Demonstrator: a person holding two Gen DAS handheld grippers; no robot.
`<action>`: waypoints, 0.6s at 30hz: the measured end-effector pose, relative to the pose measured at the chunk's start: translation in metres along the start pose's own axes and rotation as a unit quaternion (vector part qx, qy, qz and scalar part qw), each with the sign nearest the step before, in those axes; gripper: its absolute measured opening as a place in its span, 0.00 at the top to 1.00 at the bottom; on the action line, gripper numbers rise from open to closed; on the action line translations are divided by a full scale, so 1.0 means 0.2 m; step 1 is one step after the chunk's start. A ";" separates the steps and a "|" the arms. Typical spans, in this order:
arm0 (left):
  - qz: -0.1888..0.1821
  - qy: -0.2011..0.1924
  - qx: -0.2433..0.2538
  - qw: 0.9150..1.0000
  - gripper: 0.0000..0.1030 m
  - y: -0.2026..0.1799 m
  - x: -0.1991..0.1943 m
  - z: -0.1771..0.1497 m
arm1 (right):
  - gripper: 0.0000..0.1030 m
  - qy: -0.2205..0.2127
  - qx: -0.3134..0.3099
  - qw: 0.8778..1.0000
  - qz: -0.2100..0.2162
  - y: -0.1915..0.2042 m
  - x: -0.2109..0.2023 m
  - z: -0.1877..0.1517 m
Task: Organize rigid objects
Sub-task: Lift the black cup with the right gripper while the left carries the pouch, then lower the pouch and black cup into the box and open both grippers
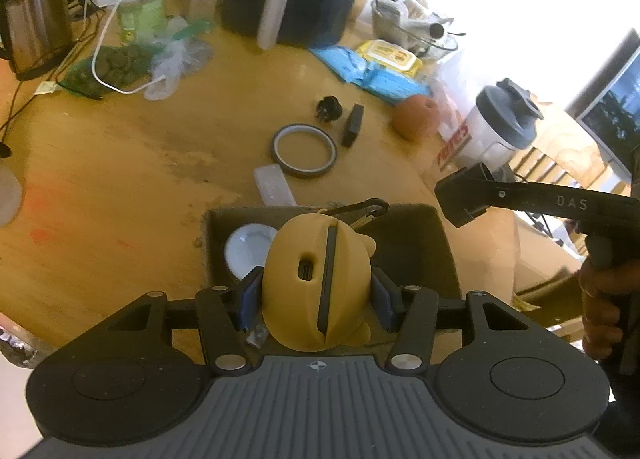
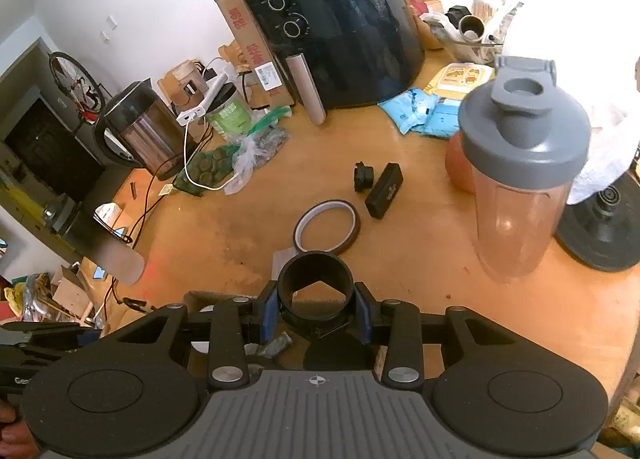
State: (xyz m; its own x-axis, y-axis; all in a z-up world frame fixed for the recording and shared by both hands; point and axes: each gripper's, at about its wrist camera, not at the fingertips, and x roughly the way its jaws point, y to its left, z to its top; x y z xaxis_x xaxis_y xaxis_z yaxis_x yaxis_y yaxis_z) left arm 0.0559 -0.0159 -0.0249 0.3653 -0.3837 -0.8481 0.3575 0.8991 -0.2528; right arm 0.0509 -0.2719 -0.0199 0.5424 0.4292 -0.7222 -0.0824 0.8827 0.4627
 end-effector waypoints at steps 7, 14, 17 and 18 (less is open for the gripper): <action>-0.011 0.012 0.000 1.000 0.48 -0.06 0.06 0.00 | 0.60 0.002 -0.003 1.000 -0.002 -0.01 -0.05 -0.04; -0.013 -0.012 -0.010 1.000 0.47 -0.11 0.06 0.03 | 0.60 0.003 -0.009 1.000 0.001 -0.01 -0.09 -0.08; -0.009 -0.030 -0.013 0.999 0.47 -0.10 0.03 0.03 | 0.60 0.002 -0.011 1.000 0.002 -0.01 -0.10 -0.10; -0.006 -0.030 -0.014 0.999 0.47 -0.10 0.03 0.04 | 0.60 0.002 -0.011 1.000 0.002 -0.01 -0.10 -0.10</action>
State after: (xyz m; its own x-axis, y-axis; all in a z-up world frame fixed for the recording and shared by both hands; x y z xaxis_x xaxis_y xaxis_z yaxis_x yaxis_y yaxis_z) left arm 0.0571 -0.0371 -0.0217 0.4121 -0.4048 -0.8162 0.3373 0.9000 -0.2761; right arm 0.0239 -0.2781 -0.0162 0.5395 0.4331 -0.7221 -0.1032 0.8851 0.4538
